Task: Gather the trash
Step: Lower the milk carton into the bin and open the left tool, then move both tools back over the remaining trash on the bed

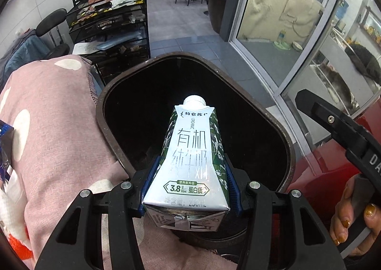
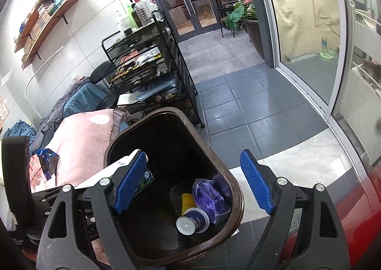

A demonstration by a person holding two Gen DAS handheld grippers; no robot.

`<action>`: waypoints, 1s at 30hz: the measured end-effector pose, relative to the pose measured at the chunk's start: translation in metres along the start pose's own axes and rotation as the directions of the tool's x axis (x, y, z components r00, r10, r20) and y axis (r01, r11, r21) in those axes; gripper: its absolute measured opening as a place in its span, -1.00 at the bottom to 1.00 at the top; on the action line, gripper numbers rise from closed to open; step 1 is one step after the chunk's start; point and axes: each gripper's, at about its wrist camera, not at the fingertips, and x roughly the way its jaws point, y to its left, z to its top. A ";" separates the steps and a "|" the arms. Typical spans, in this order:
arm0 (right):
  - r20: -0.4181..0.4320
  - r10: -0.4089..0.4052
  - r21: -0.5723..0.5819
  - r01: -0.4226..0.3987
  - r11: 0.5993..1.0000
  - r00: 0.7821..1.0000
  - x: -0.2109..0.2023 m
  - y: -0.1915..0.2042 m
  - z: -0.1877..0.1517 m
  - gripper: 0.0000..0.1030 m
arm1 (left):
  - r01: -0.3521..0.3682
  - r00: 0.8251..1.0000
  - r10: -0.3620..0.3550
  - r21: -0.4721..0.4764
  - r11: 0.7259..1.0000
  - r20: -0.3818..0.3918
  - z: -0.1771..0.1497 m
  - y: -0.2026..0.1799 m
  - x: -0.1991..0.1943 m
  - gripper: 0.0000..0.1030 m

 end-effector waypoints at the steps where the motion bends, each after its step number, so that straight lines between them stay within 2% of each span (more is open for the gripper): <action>1: -0.003 -0.001 0.002 0.001 1.000 1.000 0.000 -0.001 0.000 0.57 | -0.005 1.000 0.005 0.004 1.000 -0.006 0.000 0.000 0.002 -0.01; 3: -0.007 0.001 0.002 -0.001 1.000 1.000 0.001 0.000 -0.001 0.58 | -0.012 1.000 0.012 0.010 1.000 -0.015 0.000 -0.003 0.005 0.00; 7: -0.004 0.002 -0.001 -0.002 1.000 1.000 0.000 0.001 -0.001 0.59 | -0.010 1.000 0.010 0.002 1.000 0.010 0.000 -0.002 0.001 0.50; 8: -0.002 0.003 0.000 -0.003 1.000 1.000 0.000 0.000 -0.001 0.61 | -0.008 1.000 0.008 -0.003 1.000 0.020 0.000 0.000 -0.001 0.55; 13: 0.007 0.006 0.005 -0.006 1.000 1.000 -0.002 0.001 -0.001 0.67 | -0.017 0.998 0.018 -0.015 1.000 0.066 -0.002 0.002 -0.014 0.62; 18: 0.010 0.014 0.002 -0.014 1.000 1.000 -0.003 0.004 -0.001 0.68 | -0.042 0.986 0.046 -0.027 0.999 0.159 -0.013 0.006 -0.043 0.68; 22: 0.007 0.025 -0.012 -0.025 1.000 1.000 -0.001 0.011 -0.002 0.68 | -0.086 0.965 0.093 -0.037 0.996 0.246 -0.024 0.011 -0.070 0.71; 30: -0.005 0.076 -0.063 -0.076 0.995 0.997 0.000 0.035 -0.007 0.68 | -0.172 0.903 0.198 -0.100 0.980 0.381 -0.050 0.029 -0.112 0.76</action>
